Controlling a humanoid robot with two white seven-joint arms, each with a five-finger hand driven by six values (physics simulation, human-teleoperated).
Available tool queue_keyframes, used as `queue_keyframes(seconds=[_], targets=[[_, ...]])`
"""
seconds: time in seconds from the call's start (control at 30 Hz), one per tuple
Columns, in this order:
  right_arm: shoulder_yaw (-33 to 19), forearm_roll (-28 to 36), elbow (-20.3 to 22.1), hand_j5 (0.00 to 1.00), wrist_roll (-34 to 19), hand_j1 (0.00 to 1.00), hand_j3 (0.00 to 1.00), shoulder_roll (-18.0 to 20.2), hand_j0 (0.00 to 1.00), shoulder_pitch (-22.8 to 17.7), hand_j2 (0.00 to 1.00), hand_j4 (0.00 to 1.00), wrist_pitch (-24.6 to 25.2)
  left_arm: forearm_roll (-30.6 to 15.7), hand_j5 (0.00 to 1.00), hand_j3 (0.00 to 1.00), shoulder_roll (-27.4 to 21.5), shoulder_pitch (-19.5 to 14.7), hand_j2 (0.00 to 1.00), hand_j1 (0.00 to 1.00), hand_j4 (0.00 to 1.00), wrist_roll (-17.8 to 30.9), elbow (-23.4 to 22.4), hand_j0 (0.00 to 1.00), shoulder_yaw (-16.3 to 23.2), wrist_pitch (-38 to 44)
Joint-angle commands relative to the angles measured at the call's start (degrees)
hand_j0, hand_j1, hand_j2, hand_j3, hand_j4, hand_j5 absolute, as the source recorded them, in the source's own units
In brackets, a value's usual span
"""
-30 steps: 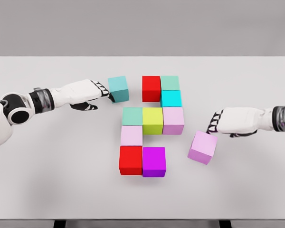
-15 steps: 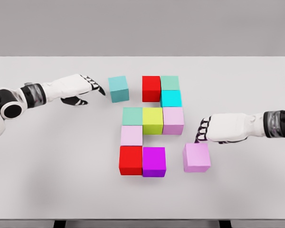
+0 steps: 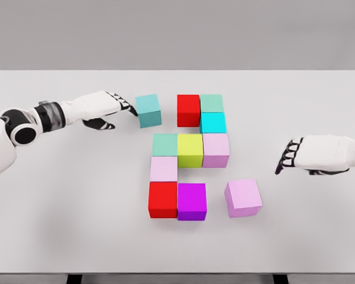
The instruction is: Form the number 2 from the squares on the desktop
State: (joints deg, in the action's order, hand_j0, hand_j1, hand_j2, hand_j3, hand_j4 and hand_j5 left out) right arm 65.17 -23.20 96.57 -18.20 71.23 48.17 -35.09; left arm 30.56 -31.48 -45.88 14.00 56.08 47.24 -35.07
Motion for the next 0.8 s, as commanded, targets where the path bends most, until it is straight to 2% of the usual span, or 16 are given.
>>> queue_keyframes(seconds=[0.0,0.23,0.33,0.57,0.77], targets=[[-0.3,0.3,3.0,0.76,0.6,0.76,0.76,3.6,0.76,-0.6,0.76,0.76,0.1,-0.3,0.75,0.75,0.5,-0.1,0.75,0.75,0.75,0.1,0.0,0.75,-0.1,0.1],[1.4,-0.1,4.7,0.76,0.6,0.76,0.76,4.6,0.76,-1.3,0.76,0.76,0.1,-0.2,0.75,0.75,1.2,-0.1,0.75,0.75,0.75,0.1,0.0,0.75,-0.1,0.1],[1.5,0.1,4.7,0.71,0.6,0.71,0.71,3.9,0.71,-1.3,0.71,0.71,0.1,-0.2,0.75,0.75,1.2,-0.1,0.75,0.75,0.75,0.1,-0.1,0.75,-0.1,0.1],[3.0,-0.2,4.7,0.69,0.4,0.69,0.69,1.1,0.69,-1.3,0.69,0.69,0.1,-0.3,0.75,0.75,1.3,-1.1,0.75,0.75,0.75,0.1,-3.7,0.75,-0.4,0.1],[3.6,-0.2,4.7,0.68,0.4,0.68,0.68,-0.6,0.68,-1.3,0.68,0.68,0.1,-0.3,0.76,0.76,3.4,-2.7,0.76,0.76,0.76,0.1,-6.6,0.76,-0.4,0.1]])
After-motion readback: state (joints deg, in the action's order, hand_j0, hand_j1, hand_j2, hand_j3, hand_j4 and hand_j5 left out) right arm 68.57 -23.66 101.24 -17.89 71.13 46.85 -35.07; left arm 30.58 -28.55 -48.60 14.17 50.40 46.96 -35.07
